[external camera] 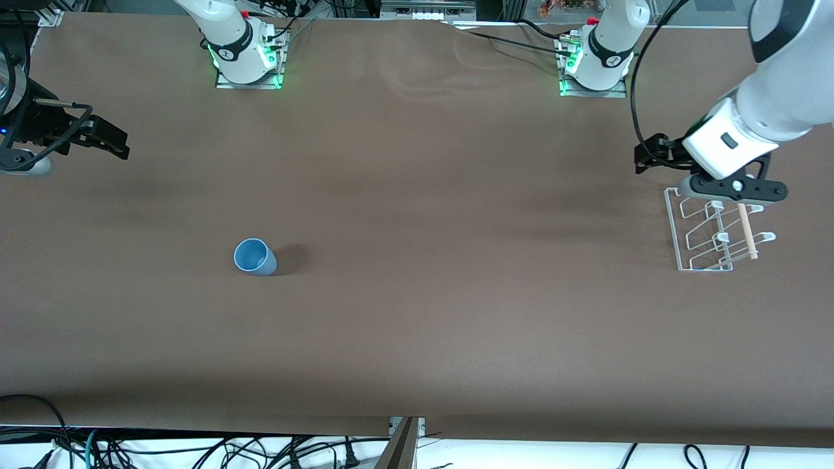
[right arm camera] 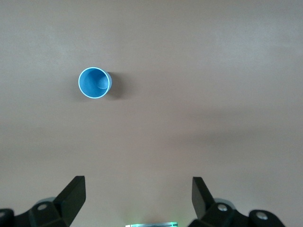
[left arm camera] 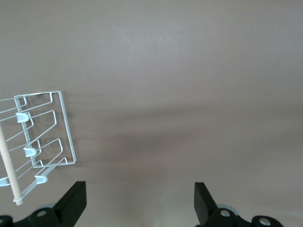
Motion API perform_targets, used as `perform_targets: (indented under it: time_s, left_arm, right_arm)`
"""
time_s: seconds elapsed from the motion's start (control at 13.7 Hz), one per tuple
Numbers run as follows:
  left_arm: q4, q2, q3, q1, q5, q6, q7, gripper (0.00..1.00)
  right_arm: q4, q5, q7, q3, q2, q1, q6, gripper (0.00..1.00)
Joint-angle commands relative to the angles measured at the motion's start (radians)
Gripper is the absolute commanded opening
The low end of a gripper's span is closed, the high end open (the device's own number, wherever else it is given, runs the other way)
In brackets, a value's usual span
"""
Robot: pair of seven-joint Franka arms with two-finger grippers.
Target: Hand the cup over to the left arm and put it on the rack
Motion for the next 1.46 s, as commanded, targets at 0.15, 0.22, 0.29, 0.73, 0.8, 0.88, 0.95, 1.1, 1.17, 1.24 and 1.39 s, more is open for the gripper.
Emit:
perform_targets:
  time_s: [0.15, 0.22, 0.29, 0.73, 0.8, 0.88, 0.95, 1.1, 1.17, 1.24, 1.39]
  left_arm:
    - [0.033, 0.038, -0.006, 0.019, 0.031, 0.025, 0.002, 1.0]
    - [0.036, 0.049, -0.006, 0.019, 0.03, 0.049, 0.001, 1.0]
    - [0.034, 0.049, -0.008, 0.009, 0.031, 0.068, 0.001, 1.0]
    - [0.034, 0.067, -0.016, 0.005, 0.031, 0.103, -0.001, 1.0]
    - [0.033, 0.067, -0.016, 0.005, 0.031, 0.114, -0.001, 1.0]
    - [0.028, 0.064, -0.017, 0.008, 0.028, 0.128, -0.001, 1.0]
    - [0.028, 0.066, -0.017, 0.009, 0.026, 0.146, -0.001, 1.0]
    - [0.024, 0.064, -0.017, 0.009, 0.028, 0.166, -0.004, 1.0]
    - [0.021, 0.063, -0.017, 0.009, 0.028, 0.163, -0.005, 1.0]
    - [0.017, 0.06, -0.017, 0.009, 0.028, 0.16, -0.005, 1.0]
    - [0.017, 0.061, -0.017, 0.009, 0.03, 0.162, -0.005, 1.0]
  right_arm:
    - [0.01, 0.004, 0.011, 0.01, -0.002, -0.006, -0.018, 0.99]
    - [0.01, 0.003, 0.011, 0.01, -0.002, -0.006, -0.018, 0.99]
    - [0.009, 0.003, 0.011, 0.01, -0.002, -0.006, -0.018, 0.99]
    - [0.01, 0.004, 0.01, 0.01, -0.002, -0.006, -0.018, 0.99]
    - [0.01, 0.004, 0.01, 0.01, -0.002, -0.006, -0.018, 0.99]
    - [0.009, 0.004, 0.01, 0.01, -0.002, -0.006, -0.018, 0.99]
    - [0.009, 0.004, 0.01, 0.01, -0.002, -0.006, -0.018, 0.99]
    - [0.009, 0.004, 0.013, 0.01, -0.002, -0.006, -0.018, 0.99]
    - [0.009, 0.004, 0.013, 0.01, -0.002, -0.006, -0.018, 0.99]
    - [0.009, 0.004, 0.014, 0.01, -0.002, -0.006, -0.016, 0.99]
    - [0.009, 0.006, 0.013, 0.01, -0.002, -0.006, -0.015, 0.99]
